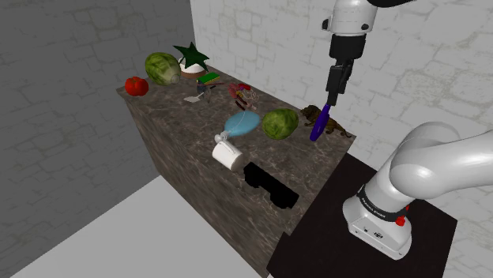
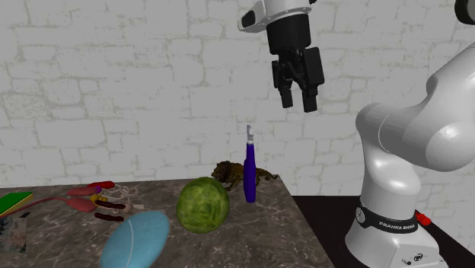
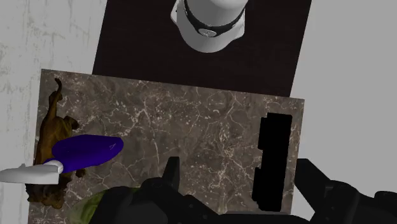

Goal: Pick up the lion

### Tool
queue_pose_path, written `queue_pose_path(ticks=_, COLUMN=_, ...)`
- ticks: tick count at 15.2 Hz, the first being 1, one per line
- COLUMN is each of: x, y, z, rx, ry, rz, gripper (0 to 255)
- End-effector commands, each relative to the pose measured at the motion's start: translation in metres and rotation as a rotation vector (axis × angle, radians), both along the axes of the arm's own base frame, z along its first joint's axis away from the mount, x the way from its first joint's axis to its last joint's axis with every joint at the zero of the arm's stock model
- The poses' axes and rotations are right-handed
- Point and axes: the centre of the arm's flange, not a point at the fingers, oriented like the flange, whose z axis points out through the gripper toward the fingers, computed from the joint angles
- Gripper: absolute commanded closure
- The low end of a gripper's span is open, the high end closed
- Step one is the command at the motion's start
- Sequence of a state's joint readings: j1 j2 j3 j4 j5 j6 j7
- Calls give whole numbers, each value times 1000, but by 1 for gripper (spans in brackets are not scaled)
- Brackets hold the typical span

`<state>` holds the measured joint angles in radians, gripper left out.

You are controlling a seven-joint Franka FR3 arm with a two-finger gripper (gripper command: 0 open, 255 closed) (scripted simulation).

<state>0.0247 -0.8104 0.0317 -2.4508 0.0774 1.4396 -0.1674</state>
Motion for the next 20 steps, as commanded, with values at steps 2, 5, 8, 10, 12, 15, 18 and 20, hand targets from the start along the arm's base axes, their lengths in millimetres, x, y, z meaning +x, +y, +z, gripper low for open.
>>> queue_pose_path(ticks=2, x=0, y=-9, z=-9, rx=-2, ry=-7, rz=3, gripper=0)
queue_pose_path(ticks=5, x=0, y=-36, z=-35, rx=-8, ry=-29, rz=12, gripper=0)
queue_pose_path(ticks=8, x=1, y=-64, z=-62, rx=-14, ry=-51, rz=20, gripper=0)
queue_pose_path(ticks=10, x=2, y=-83, z=-79, rx=-18, ry=-66, rz=26, gripper=0)
queue_pose_path(ticks=12, x=3, y=-101, z=-97, rx=-22, ry=-81, rz=32, gripper=0)
queue_pose_path(ticks=15, x=6, y=-129, z=-123, rx=-28, ry=-102, rz=41, gripper=0)
queue_pose_path(ticks=18, x=10, y=-157, z=-148, rx=-34, ry=-124, rz=50, gripper=0)
queue_pose_path(ticks=20, x=13, y=-176, z=-165, rx=-38, ry=-139, rz=56, gripper=0)
